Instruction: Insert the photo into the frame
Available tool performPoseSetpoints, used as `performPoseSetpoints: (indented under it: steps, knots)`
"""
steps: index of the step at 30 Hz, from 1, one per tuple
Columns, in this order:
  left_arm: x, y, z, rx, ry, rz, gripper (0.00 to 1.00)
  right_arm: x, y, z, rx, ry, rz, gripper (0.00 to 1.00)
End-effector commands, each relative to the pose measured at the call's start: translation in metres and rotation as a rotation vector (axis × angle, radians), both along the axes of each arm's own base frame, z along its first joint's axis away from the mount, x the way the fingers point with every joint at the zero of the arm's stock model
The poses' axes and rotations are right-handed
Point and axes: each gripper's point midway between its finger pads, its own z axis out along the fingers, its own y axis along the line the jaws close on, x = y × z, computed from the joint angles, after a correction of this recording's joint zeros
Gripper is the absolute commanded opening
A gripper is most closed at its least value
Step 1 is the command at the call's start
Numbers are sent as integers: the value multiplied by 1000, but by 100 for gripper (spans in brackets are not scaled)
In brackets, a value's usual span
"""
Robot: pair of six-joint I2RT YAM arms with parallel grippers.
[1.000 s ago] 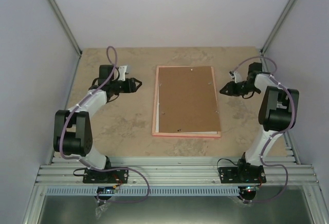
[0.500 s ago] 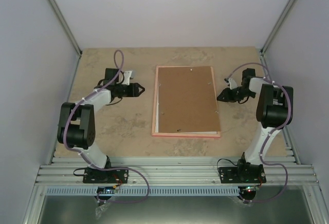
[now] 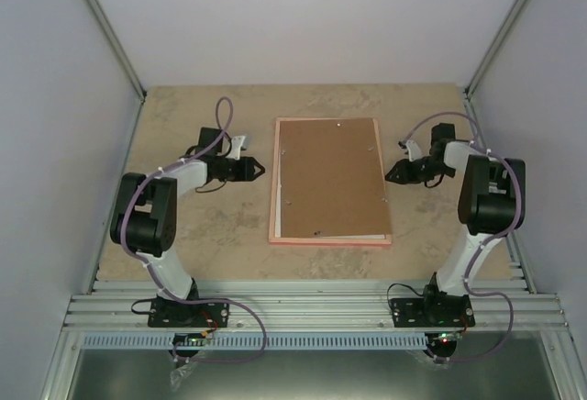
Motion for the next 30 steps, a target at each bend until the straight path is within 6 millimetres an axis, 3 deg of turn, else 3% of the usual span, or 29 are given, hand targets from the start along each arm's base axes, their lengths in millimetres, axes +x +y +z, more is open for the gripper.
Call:
performPoseSetpoints:
  steps: [1,9,20,30]
  knots:
    - [-6,-4,-13,-12,31,-14,40,-3,4,18,6,-61,23,27]
    - [-13,-20,-21,-6,54,-56,35,-9,8,1,-2,-27,45,25]
    - [-16,-17,-39,26,93,-47,30,-18,7,-20,-48,14,55,25]
    - [-17,-20,-46,9,119,-50,24,-21,10,-13,-33,-1,71,21]
